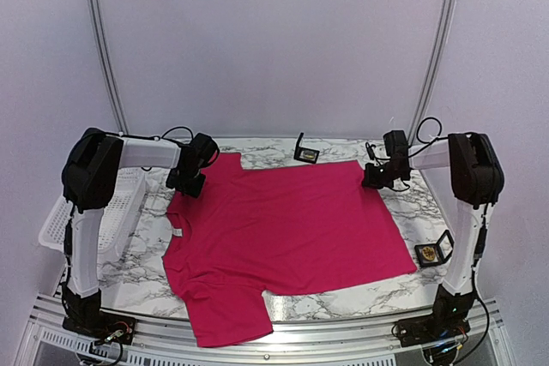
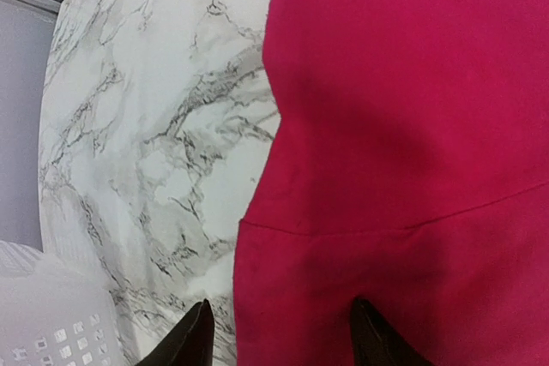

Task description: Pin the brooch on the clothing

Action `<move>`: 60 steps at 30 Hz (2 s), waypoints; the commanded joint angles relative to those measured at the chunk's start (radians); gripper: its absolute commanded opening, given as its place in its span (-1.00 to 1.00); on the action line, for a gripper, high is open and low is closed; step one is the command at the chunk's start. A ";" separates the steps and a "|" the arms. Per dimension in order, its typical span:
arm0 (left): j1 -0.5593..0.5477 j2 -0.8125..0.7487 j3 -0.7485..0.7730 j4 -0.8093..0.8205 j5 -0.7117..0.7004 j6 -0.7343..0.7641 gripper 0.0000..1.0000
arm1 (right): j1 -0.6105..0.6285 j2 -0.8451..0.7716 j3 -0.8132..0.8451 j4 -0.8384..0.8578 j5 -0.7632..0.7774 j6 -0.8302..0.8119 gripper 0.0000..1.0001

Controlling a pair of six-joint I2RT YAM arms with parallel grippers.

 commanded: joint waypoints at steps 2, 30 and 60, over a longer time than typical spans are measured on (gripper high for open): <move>0.039 0.082 0.052 -0.012 -0.028 0.045 0.11 | -0.015 0.070 0.071 -0.066 0.096 -0.020 -1.00; -0.102 -0.467 -0.239 0.151 0.119 0.108 0.97 | 0.049 -0.397 -0.011 -0.341 0.217 -0.065 -0.32; -0.120 -0.551 -0.404 0.355 0.311 0.155 0.98 | 0.201 0.572 0.989 -0.004 -0.115 0.068 0.35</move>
